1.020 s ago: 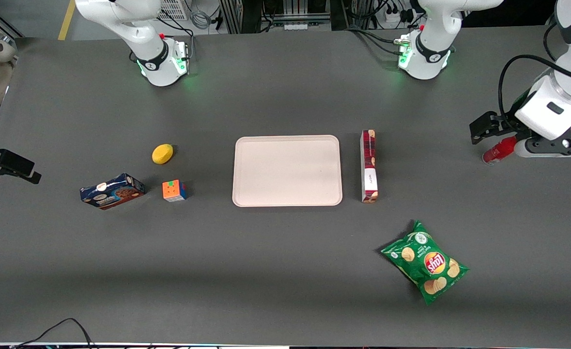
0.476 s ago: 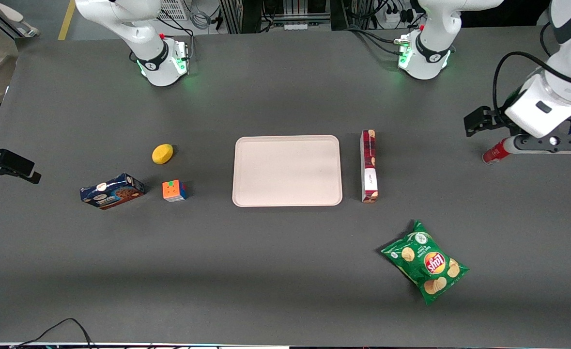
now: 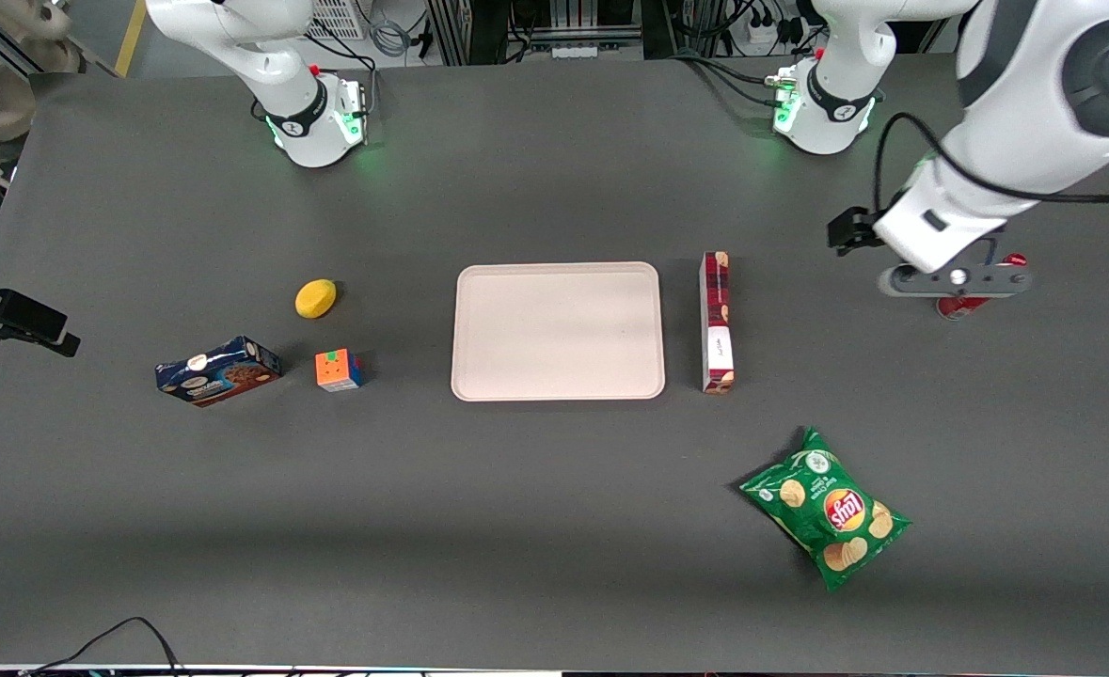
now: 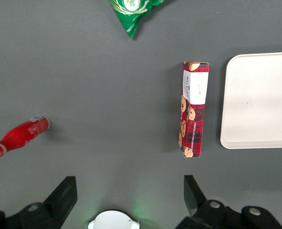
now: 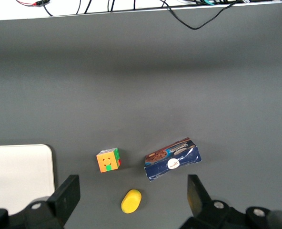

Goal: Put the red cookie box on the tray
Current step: 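Move the open left gripper over the red plaid cookie box and lower it, then close the left gripper on the cookie box and lift it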

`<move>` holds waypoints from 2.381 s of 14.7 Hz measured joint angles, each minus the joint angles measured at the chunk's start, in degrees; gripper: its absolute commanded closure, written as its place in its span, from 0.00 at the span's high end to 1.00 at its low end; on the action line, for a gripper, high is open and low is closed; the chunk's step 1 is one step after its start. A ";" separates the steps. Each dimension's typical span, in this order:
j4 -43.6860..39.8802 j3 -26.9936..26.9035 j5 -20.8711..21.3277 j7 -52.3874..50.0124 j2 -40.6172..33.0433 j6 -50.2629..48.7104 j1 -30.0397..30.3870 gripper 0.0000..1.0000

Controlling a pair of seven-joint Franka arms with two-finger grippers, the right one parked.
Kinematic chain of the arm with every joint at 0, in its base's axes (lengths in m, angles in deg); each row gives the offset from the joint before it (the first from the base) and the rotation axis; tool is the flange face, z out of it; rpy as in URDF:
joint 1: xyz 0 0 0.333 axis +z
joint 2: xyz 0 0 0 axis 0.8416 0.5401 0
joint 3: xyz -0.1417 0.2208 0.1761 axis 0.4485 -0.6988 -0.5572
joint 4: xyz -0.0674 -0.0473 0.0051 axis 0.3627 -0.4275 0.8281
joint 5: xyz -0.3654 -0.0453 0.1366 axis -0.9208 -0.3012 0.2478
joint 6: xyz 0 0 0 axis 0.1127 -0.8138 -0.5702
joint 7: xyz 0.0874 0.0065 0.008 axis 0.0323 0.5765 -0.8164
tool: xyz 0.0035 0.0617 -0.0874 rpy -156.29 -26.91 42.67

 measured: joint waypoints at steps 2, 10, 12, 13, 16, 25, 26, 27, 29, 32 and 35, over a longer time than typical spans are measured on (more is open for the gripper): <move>4.85 0.91 -0.12 -0.98 -0.45 4.97 -0.08 1.00; 28.53 8.12 -3.64 -7.76 -5.24 30.49 -0.46 1.00; 32.72 8.94 -5.33 -7.90 -5.16 36.93 -0.52 1.00; 34.73 9.38 -5.93 -7.90 -4.94 40.29 -0.53 1.00; 37.80 11.42 -6.48 -10.25 -2.56 47.43 -0.60 1.00; 38.41 13.32 0.89 -13.45 9.22 59.62 -0.59 1.00; 38.43 13.32 1.20 -13.50 10.14 60.70 -0.59 1.00; 38.43 13.30 2.44 -13.55 11.13 61.64 -0.59 1.00; 38.43 13.19 5.78 -14.06 13.18 62.76 -0.55 1.00; 38.43 13.08 6.87 -14.17 15.11 63.18 -0.54 1.00; 38.42 13.06 6.98 -14.41 15.26 63.21 -0.54 0.84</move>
